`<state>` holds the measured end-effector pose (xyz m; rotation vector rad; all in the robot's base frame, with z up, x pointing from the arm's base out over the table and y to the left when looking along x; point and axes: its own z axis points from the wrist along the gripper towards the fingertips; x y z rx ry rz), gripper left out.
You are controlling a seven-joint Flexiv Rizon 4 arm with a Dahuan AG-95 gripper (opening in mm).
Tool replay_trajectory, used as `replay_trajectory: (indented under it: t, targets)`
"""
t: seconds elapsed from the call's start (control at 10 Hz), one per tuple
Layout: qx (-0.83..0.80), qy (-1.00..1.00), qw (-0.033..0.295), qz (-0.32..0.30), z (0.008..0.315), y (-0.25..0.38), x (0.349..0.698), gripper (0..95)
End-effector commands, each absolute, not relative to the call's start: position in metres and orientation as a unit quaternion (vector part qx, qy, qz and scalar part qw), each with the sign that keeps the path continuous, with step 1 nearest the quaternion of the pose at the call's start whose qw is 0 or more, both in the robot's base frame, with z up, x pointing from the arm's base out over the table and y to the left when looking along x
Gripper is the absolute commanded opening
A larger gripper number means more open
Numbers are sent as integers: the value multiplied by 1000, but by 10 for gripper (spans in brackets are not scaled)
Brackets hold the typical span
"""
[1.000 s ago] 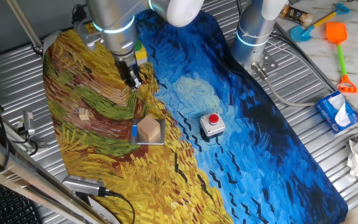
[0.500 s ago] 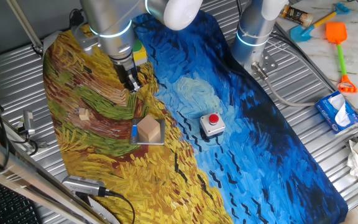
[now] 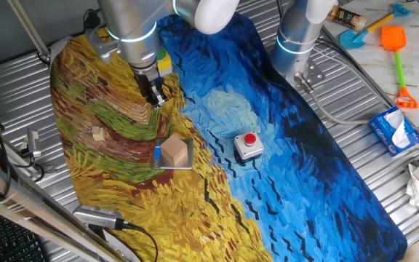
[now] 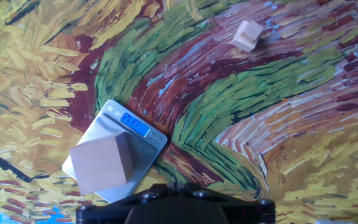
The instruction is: Remove the object from the scale
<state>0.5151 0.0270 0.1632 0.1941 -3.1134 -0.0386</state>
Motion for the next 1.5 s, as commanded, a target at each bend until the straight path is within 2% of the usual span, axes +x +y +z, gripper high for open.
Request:
replay_trajectory:
  t: [0.1,0.5,1.5]
  targets:
    - [66,-998,7,-9,163,26,516,0]
    - [123,-992,1,-11,166,16,515,0]
    - [224,-974,9,-42,166,16,515,0]
